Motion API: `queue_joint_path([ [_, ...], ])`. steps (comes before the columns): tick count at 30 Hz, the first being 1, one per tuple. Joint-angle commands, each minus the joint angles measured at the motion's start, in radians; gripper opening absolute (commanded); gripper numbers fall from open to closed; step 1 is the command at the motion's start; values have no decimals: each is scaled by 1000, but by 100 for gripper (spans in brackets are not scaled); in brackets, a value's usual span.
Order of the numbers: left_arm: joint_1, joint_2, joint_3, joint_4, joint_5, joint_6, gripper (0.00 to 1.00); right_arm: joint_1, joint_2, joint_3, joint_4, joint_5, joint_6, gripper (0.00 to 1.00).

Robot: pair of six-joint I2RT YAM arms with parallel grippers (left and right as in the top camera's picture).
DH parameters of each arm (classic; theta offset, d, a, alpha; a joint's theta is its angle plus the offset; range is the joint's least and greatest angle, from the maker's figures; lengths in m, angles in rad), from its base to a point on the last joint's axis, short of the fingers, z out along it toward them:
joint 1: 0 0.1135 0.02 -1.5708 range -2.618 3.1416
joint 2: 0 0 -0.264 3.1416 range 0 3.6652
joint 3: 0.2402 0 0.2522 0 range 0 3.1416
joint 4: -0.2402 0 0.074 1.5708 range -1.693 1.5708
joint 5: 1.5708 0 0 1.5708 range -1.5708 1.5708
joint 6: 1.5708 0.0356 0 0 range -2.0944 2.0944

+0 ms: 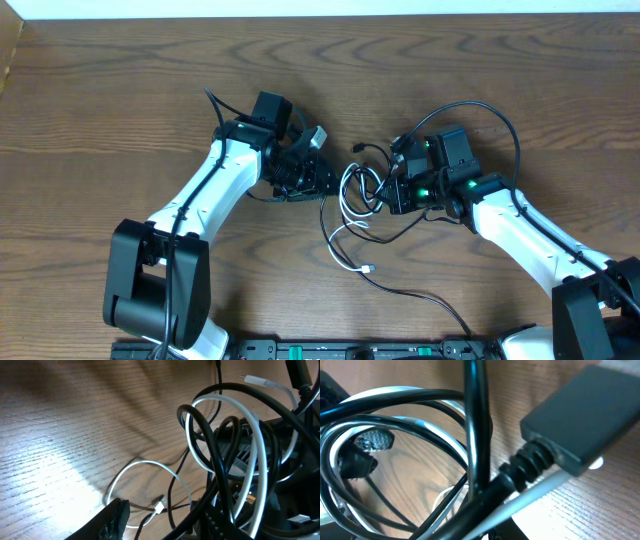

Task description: Untangle cables

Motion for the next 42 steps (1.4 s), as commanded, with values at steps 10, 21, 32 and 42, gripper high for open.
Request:
queue_joint_path([
  [10,7,-19,10,-23,158,51,45,-6,5,-2,8,65,94,1],
  [21,7,-19,10,-25,156,52,45,-49,5,-2,75,62,238,1],
  [32,7,-19,10,26,156,59,45,-49,5,-2,120,-90,238,1],
  [42,7,-19,10,68,156,58,44,-49,5,-2,123,-95,238,1],
])
